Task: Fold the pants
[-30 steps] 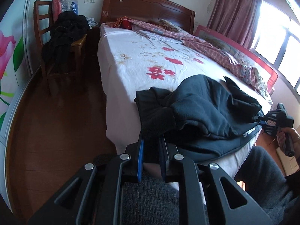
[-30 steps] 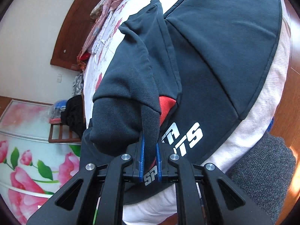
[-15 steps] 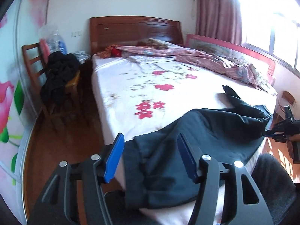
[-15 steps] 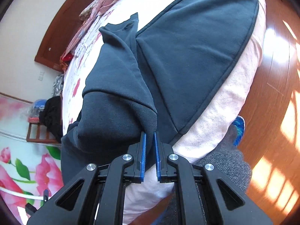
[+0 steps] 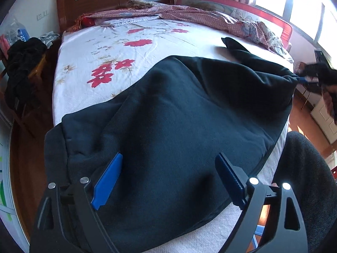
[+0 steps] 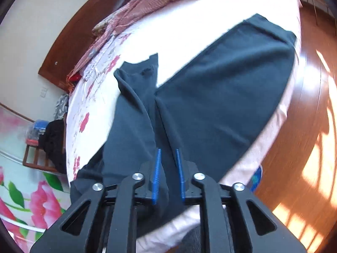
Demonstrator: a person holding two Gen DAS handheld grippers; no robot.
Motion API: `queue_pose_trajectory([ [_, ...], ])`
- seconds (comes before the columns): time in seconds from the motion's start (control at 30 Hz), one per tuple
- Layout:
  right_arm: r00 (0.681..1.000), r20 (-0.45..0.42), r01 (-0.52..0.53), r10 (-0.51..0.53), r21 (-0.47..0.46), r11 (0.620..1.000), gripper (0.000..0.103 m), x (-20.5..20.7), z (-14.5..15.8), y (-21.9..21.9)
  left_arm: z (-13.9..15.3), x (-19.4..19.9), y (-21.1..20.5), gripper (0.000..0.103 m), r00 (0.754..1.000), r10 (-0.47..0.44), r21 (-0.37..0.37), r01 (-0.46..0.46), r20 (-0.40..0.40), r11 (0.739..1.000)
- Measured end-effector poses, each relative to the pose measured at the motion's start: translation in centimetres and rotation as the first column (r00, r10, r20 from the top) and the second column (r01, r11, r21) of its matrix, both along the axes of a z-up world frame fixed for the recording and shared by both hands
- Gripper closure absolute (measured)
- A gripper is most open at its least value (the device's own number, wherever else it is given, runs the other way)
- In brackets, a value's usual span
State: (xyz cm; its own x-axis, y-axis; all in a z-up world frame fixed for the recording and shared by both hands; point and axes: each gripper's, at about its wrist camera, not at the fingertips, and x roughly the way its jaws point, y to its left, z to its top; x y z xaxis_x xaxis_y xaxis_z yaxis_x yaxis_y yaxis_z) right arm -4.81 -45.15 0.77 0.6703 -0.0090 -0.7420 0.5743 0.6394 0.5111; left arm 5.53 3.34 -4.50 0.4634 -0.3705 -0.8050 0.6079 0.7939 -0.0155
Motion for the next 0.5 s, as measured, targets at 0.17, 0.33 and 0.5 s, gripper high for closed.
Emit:
queue_pose_trajectory([
  [0.17, 0.998, -0.07, -0.01, 0.003, -0.093, 0.996, 0.038, 9.5, 1.1, -3.2, -1.1, -0.2, -0.8, 0.01, 1.0, -0.001, 0.07, 0.002, -0.023, 0.998],
  [0.33, 0.948, -0.218, -0.287, 0.234, -0.256, 0.923, 0.038, 17.9, 1.2, 0.6, -1.1, -0.3, -0.9, 0.008, 1.0, 0.003, 0.086, -0.002, -0.021, 0.996],
  [0.5, 0.875, -0.388, -0.421, 0.29, -0.313, 0.852, 0.061, 22.7, -3.0, 2.4, -1.1, -0.1, -0.9, 0.006, 1.0, 0.001, 0.094, 0.002, -0.03, 0.996],
])
